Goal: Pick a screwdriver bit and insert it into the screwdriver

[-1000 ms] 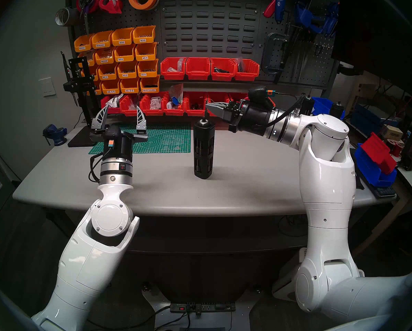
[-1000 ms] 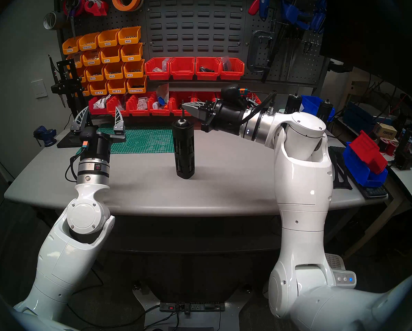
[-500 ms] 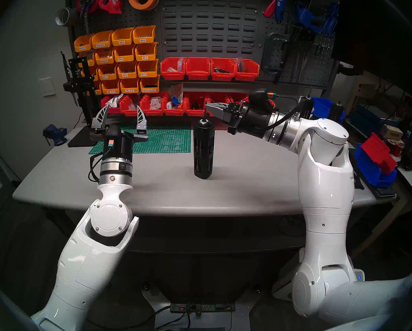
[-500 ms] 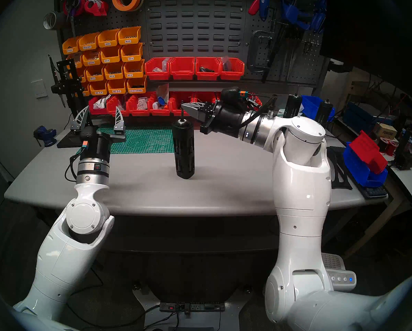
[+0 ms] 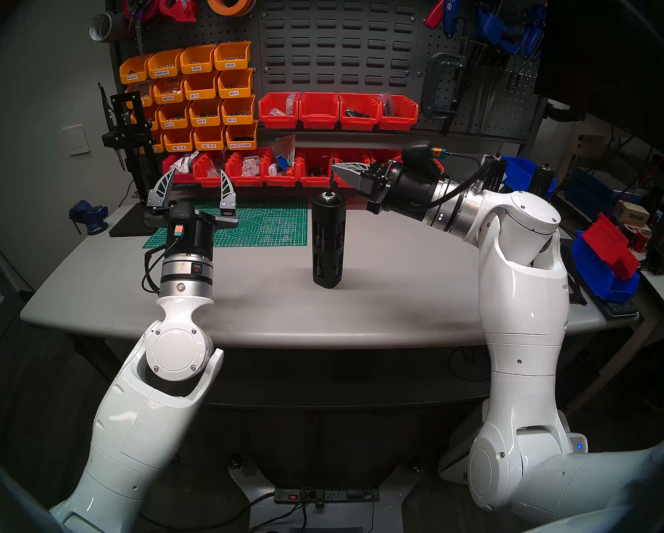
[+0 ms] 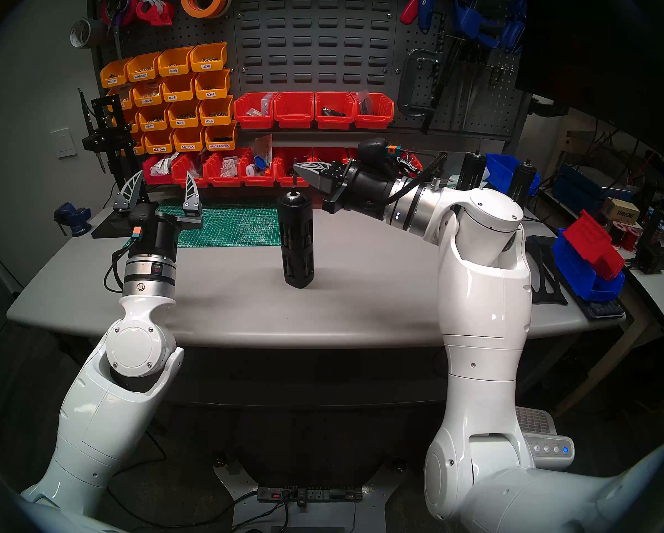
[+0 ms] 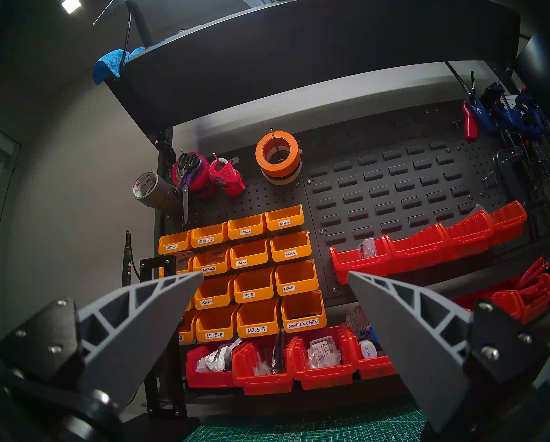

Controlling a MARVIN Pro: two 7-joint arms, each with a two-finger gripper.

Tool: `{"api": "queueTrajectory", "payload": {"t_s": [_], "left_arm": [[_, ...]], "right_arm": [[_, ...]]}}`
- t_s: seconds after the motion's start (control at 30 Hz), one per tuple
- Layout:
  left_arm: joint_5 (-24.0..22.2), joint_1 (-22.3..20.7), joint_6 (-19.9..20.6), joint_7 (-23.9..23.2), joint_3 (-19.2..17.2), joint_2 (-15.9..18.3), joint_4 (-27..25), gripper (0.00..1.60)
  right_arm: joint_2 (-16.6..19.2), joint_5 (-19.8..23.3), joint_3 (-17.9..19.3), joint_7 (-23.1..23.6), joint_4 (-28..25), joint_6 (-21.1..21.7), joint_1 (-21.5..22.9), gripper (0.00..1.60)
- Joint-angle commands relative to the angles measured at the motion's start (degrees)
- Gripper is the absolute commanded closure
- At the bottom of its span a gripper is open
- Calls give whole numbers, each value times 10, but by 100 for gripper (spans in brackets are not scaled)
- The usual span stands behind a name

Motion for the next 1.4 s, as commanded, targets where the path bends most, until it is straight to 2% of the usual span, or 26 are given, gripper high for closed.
{"api": "queueTrajectory", "payload": {"t_s": [0.0,0.83,1.37], "left_arm": [[-1,-12,-4,2,-5,-1,-15,0],[-1,-16,-7,2,-4,-1,-8,0],[-3,-17,-9,0,-4,-1,-6,0]], "right_arm": [[-3,6,-2,5,-5,-2,19,160],[-2,0,-4,8,8,-3,23,160],[5,-2,-8,14,-4,8,14,160]]}}
